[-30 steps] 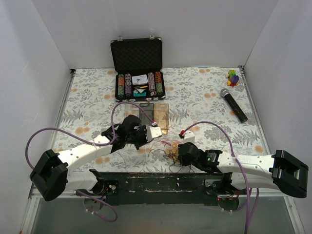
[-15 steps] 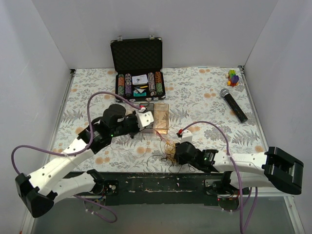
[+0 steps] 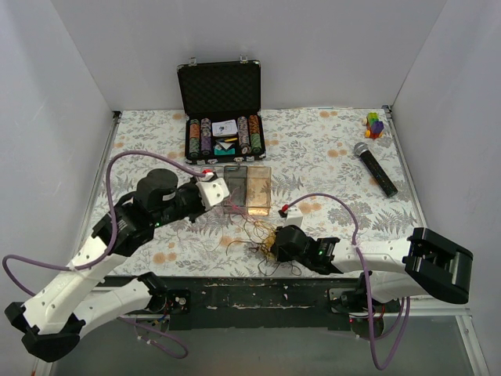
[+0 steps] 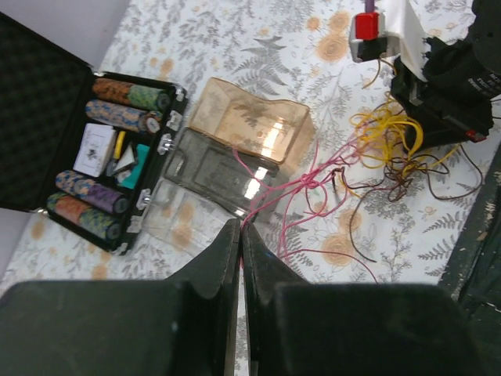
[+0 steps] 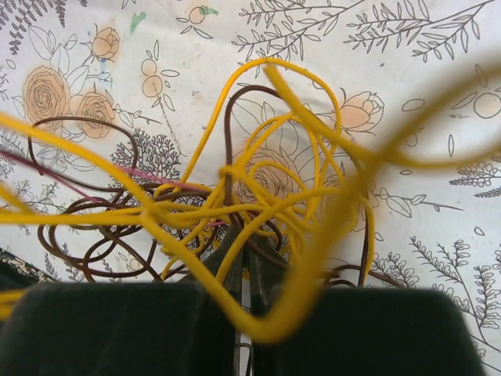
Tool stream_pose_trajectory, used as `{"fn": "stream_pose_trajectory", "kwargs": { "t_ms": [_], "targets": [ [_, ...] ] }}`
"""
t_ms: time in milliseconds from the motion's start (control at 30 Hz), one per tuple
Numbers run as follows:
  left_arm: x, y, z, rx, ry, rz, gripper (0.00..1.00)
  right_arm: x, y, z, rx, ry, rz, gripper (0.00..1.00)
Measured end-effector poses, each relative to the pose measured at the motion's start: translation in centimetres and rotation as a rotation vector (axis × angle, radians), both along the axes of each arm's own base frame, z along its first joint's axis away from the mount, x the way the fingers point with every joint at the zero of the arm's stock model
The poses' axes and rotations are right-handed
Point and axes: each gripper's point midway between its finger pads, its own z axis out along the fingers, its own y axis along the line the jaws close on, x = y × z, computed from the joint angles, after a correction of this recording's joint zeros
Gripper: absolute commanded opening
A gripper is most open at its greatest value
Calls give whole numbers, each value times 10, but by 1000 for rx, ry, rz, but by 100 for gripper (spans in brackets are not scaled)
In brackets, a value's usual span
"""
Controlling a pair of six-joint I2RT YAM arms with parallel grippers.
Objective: Untangle the cables
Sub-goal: Untie the cable.
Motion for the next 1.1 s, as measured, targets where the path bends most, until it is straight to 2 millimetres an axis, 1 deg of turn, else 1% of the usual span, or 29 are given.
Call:
{"fn": "stream_pose_trajectory", "kwargs": {
  "t_ms": [67,300,500,567,667,767,800,900,1000,1033,1100],
  "targets": [
    [0,8,13,1,-38,21,0,0,0,0,8,7,-13,1],
    [1,40,68,-25,-197,122,0,1,-1,0,30,34,-72,1],
    [3,74,93,21,-348,218,0,1,-1,-1,47,56,-118,1],
    [6,86,107,38,-426,257,0,1,-1,-1,52,61,-129,1],
    [11,101,132,52,-548,317,0,1,-2,-1,58,71,-147,1],
    [16,116,164,55,-684,395,0,1,-2,-1,69,81,-169,1],
    [18,123,179,45,-747,437,0,1,-3,-1,74,85,-176,1],
    [19,139,205,26,-863,539,0,1,-4,-1,98,97,-197,1],
    [17,148,219,-18,-881,591,0,-1,-8,-1,120,111,-210,1],
    [15,147,221,-33,-871,587,0,-1,-9,1,126,112,-207,1],
    [10,138,219,-61,-818,514,0,-4,-13,4,123,106,-181,1]
  ]
}}
